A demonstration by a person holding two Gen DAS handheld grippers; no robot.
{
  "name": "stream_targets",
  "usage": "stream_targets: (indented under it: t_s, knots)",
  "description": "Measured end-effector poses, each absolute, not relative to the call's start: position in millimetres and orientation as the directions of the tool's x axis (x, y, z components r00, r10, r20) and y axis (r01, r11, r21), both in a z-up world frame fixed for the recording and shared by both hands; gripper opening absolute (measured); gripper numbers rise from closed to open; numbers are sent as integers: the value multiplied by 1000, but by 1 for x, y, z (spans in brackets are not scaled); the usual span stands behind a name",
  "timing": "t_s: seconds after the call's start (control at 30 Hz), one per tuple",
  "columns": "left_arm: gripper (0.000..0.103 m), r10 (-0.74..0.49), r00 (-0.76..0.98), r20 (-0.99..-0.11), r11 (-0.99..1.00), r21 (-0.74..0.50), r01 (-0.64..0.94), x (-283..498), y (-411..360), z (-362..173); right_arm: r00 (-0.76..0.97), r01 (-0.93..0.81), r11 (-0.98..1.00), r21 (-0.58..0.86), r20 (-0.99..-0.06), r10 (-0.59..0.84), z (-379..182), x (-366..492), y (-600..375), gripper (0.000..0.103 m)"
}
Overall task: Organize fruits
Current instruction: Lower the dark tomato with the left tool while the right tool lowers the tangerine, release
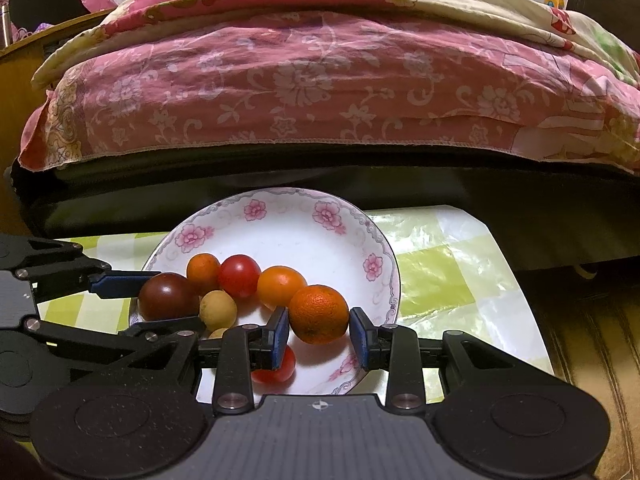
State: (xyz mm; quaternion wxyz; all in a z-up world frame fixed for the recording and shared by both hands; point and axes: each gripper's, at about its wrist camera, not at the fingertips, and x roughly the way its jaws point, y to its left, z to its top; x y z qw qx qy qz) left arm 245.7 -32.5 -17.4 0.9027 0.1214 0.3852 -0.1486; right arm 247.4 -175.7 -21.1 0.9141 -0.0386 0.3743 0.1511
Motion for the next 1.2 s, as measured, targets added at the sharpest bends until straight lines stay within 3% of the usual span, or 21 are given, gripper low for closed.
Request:
stream_targets:
  t_s: [0.3, 0.37, 1.2]
  knots:
    - [48, -174, 673, -719, 931, 102, 350, 242, -29, -13, 680, -308, 951, 41, -689, 250, -18, 247, -176, 30]
    - [48, -174, 675, -717, 933, 100, 347, 242, -29, -12, 683, -308, 950, 42, -685, 252, -15, 246, -177, 36]
    - [54, -123, 708, -695, 959, 101, 266, 202, -13, 13, 716, -254, 967, 39, -665, 214, 10, 217, -182, 36]
